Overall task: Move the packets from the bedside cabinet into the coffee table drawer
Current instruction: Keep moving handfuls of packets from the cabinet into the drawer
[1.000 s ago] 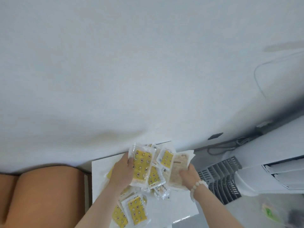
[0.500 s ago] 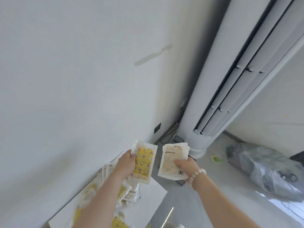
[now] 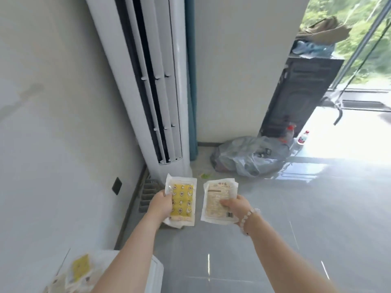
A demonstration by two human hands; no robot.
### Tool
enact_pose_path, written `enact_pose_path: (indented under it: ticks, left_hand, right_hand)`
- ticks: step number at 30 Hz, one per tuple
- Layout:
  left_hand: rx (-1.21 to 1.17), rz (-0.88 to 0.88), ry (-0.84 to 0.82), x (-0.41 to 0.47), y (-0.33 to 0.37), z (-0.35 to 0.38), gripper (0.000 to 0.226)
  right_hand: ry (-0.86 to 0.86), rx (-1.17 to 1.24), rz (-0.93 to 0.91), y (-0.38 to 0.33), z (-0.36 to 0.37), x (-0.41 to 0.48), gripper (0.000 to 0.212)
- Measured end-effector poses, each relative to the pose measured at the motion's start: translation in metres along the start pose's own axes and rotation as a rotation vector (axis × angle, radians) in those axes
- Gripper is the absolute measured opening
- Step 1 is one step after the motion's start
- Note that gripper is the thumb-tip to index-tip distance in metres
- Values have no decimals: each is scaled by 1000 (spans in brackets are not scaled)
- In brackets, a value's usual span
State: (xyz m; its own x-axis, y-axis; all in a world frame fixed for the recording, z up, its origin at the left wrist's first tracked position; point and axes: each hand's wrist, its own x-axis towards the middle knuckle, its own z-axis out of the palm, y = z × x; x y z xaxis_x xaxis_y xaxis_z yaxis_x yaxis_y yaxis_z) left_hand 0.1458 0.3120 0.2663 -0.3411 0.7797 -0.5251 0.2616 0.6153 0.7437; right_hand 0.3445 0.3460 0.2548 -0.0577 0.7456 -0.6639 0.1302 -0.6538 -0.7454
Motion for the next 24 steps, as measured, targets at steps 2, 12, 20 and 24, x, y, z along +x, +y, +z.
enact_pose_path:
  ticks: [2, 12, 20, 24]
  left_hand:
    - [34, 7, -54, -7, 26, 42, 33]
    - [205, 196, -344, -75, 126, 263, 25]
    - [405, 330, -533, -129, 154, 397, 35]
    - [522, 385, -617, -166, 156, 456, 32]
  right_hand:
    - [48, 71, 12, 4, -46, -4, 15]
    - [341, 382, -12, 53, -263, -32, 16]
    - [562, 612, -19, 126, -379, -80, 28]
    - [674, 707, -16, 169, -420, -113, 26]
